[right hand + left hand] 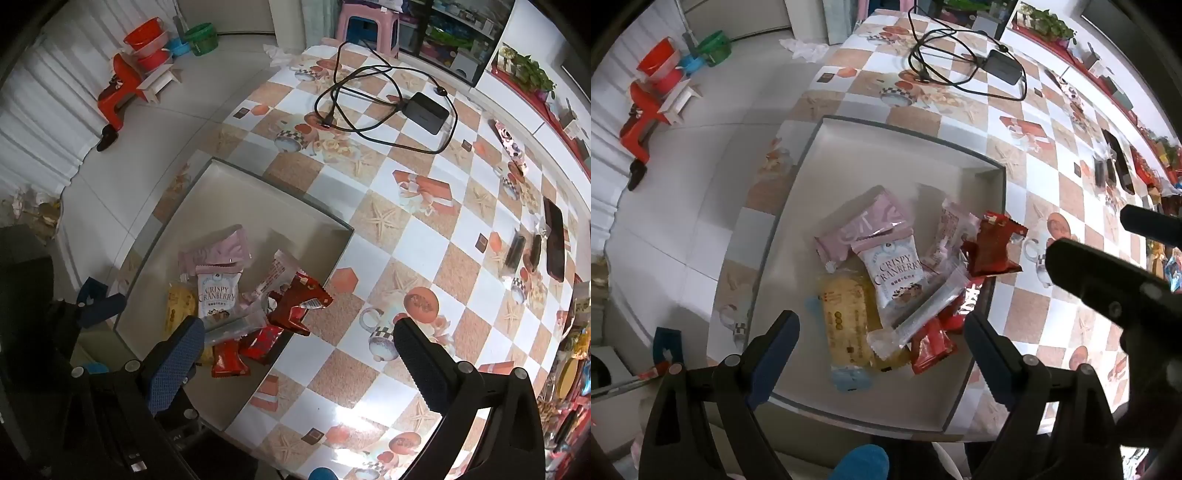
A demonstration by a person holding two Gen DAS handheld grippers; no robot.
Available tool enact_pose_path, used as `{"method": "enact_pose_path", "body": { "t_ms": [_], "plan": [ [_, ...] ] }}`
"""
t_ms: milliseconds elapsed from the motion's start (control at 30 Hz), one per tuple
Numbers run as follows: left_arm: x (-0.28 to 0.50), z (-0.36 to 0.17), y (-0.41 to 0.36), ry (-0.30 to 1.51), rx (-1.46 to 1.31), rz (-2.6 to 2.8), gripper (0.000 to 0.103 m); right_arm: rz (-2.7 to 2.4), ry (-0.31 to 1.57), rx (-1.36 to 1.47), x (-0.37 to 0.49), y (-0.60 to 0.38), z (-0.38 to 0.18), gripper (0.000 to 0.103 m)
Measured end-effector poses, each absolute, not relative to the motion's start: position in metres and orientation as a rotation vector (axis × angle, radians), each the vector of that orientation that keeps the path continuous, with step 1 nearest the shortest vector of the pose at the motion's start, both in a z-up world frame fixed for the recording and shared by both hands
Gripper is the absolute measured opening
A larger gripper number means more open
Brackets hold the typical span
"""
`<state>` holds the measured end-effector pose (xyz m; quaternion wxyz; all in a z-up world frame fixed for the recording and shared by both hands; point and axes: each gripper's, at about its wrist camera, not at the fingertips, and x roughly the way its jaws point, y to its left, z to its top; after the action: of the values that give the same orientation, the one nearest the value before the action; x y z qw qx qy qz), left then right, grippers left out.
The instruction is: Organize snacks
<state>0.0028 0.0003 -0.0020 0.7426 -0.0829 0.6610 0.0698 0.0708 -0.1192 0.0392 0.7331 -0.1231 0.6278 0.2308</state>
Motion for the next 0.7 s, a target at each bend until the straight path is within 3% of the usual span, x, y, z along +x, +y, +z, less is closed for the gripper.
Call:
{"method": "enact_pose_path", "body": {
  "t_ms": [700],
  "plan": [
    [0.009, -0.002, -0.029, 1.436, -0.124, 0.114, 0.093, 0.493, 1.377, -0.249, 0.079, -0.138, 0.041, 0.103]
  ]
}}
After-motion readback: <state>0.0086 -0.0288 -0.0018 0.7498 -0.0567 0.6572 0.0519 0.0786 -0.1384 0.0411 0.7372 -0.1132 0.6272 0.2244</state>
